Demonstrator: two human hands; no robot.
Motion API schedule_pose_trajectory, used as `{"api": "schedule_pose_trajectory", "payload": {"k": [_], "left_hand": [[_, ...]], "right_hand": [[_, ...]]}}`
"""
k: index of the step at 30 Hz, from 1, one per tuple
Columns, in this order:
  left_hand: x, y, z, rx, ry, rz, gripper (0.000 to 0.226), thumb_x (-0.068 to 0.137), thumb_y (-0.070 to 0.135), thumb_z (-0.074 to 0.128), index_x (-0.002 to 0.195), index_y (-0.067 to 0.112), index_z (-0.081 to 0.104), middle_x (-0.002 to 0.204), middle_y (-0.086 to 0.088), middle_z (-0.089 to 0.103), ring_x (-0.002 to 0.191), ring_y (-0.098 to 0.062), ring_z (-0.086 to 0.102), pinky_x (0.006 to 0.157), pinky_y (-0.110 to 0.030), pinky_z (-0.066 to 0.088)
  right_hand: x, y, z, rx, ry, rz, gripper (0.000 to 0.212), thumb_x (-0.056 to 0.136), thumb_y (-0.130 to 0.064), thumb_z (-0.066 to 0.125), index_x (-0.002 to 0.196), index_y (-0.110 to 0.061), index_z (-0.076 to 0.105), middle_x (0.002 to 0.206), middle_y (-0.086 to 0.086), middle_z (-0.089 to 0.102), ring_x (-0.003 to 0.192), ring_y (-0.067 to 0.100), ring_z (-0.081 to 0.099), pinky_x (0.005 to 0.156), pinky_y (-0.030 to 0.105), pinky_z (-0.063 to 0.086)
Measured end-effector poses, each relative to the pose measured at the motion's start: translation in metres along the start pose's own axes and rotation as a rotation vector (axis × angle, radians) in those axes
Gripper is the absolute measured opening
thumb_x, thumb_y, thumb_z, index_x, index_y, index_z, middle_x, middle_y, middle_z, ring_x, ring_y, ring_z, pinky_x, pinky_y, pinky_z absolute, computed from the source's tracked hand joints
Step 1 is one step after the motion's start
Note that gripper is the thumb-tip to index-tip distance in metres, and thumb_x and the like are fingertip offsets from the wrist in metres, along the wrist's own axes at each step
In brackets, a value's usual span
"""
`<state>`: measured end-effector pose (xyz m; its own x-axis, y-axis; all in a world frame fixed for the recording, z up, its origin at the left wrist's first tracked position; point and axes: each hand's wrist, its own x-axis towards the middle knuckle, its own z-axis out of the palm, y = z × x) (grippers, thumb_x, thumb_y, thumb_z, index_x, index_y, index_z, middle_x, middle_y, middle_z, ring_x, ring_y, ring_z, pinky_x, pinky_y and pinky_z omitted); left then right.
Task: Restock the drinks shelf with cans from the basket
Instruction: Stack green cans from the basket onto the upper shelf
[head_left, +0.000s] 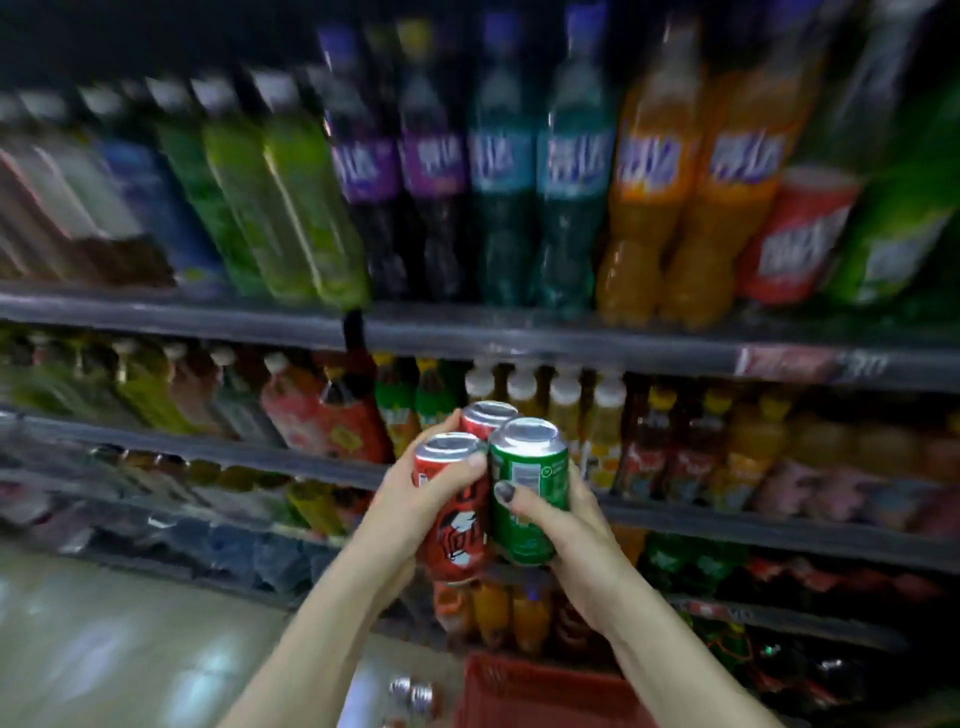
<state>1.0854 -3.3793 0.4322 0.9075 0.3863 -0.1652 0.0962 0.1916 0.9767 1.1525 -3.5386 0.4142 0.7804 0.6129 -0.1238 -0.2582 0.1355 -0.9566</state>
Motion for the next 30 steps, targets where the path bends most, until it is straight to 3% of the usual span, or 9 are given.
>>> {"api": "schedule_pose_trajectory", "payload": {"k": [8, 13, 16, 19, 21, 24, 26, 28, 30], "left_hand": [[-0.023, 0.19, 0.0, 0.015, -0.122, 0.366, 0.074, 0.075, 0.039, 0.081, 0.145, 0.034, 0.055, 0.131, 0.001, 0.073, 0.12, -0.023, 0.071, 0.099, -0.045, 0.057], [-0.02, 0.275, 0.008, 0.03, -0.194, 0.545, 0.074, 0.078, 0.038, 0.077, 0.148, 0.03, 0.053, 0.132, -0.006, 0.072, 0.121, -0.028, 0.07, 0.099, -0.048, 0.057], [-0.009, 0.324, 0.018, 0.037, -0.227, 0.61, 0.065, 0.088, 0.032, 0.072, 0.149, 0.024, 0.052, 0.132, -0.01, 0.072, 0.12, -0.031, 0.07, 0.095, -0.046, 0.059], [-0.001, 0.37, 0.031, 0.036, -0.225, 0.631, 0.066, 0.086, 0.037, 0.073, 0.144, 0.013, 0.056, 0.123, -0.014, 0.074, 0.103, -0.027, 0.075, 0.086, -0.045, 0.062], [0.005, 0.398, 0.039, 0.058, -0.214, 0.658, 0.053, 0.095, 0.037, 0.067, 0.135, 0.004, 0.06, 0.106, -0.011, 0.077, 0.087, -0.022, 0.076, 0.075, -0.039, 0.063], [0.019, 0.431, 0.05, 0.068, -0.247, 0.665, 0.026, 0.103, 0.034, 0.057, 0.114, 0.013, 0.067, 0.084, 0.0, 0.074, 0.069, -0.013, 0.072, 0.064, -0.029, 0.061], [0.03, 0.446, 0.055, 0.081, -0.261, 0.638, 0.021, 0.104, 0.033, 0.055, 0.097, 0.017, 0.067, 0.071, 0.004, 0.072, 0.06, -0.011, 0.07, 0.058, -0.025, 0.059], [0.048, 0.454, 0.056, 0.085, -0.254, 0.606, 0.02, 0.103, 0.034, 0.057, 0.099, 0.017, 0.066, 0.071, 0.003, 0.073, 0.062, -0.012, 0.072, 0.061, -0.027, 0.06], [0.069, 0.456, 0.053, 0.096, -0.244, 0.602, 0.029, 0.099, 0.037, 0.066, 0.115, 0.013, 0.066, 0.085, -0.002, 0.077, 0.076, -0.018, 0.076, 0.074, -0.035, 0.061]], "right_hand": [[-0.009, -0.187, 0.07, -0.134, -0.054, -0.4, 0.06, 0.081, -0.025, 0.08, 0.135, -0.028, 0.057, 0.125, -0.005, 0.073, 0.116, 0.012, 0.069, 0.095, 0.031, 0.058], [-0.012, -0.267, 0.092, -0.201, -0.045, -0.574, 0.056, 0.079, -0.033, 0.082, 0.13, -0.034, 0.057, 0.119, -0.01, 0.074, 0.111, 0.008, 0.071, 0.091, 0.03, 0.059], [-0.008, -0.316, 0.1, -0.224, -0.016, -0.668, 0.051, 0.08, -0.033, 0.084, 0.126, -0.03, 0.061, 0.117, -0.004, 0.076, 0.11, 0.015, 0.072, 0.096, 0.041, 0.057], [0.004, -0.361, 0.107, -0.248, 0.009, -0.76, 0.039, 0.083, -0.032, 0.081, 0.119, -0.028, 0.064, 0.114, 0.0, 0.077, 0.107, 0.018, 0.073, 0.099, 0.049, 0.056], [0.02, -0.391, 0.11, -0.247, 0.04, -0.804, 0.034, 0.083, -0.032, 0.083, 0.113, -0.028, 0.066, 0.11, -0.001, 0.078, 0.105, 0.017, 0.074, 0.1, 0.048, 0.056], [0.048, -0.426, 0.112, -0.246, 0.061, -0.801, 0.059, 0.069, -0.047, 0.087, 0.121, -0.027, 0.066, 0.113, 0.0, 0.077, 0.108, 0.02, 0.073, 0.102, 0.049, 0.054], [0.067, -0.44, 0.112, -0.248, 0.065, -0.764, 0.071, 0.062, -0.053, 0.089, 0.124, -0.028, 0.065, 0.114, 0.0, 0.077, 0.108, 0.022, 0.073, 0.101, 0.05, 0.055], [0.085, -0.448, 0.11, -0.234, 0.055, -0.738, 0.078, 0.056, -0.055, 0.092, 0.123, -0.025, 0.066, 0.112, 0.003, 0.077, 0.106, 0.025, 0.074, 0.099, 0.052, 0.055], [0.101, -0.452, 0.109, -0.256, 0.081, -0.716, 0.077, 0.053, -0.058, 0.091, 0.119, -0.027, 0.067, 0.111, 0.001, 0.078, 0.105, 0.025, 0.074, 0.099, 0.05, 0.055]]}}
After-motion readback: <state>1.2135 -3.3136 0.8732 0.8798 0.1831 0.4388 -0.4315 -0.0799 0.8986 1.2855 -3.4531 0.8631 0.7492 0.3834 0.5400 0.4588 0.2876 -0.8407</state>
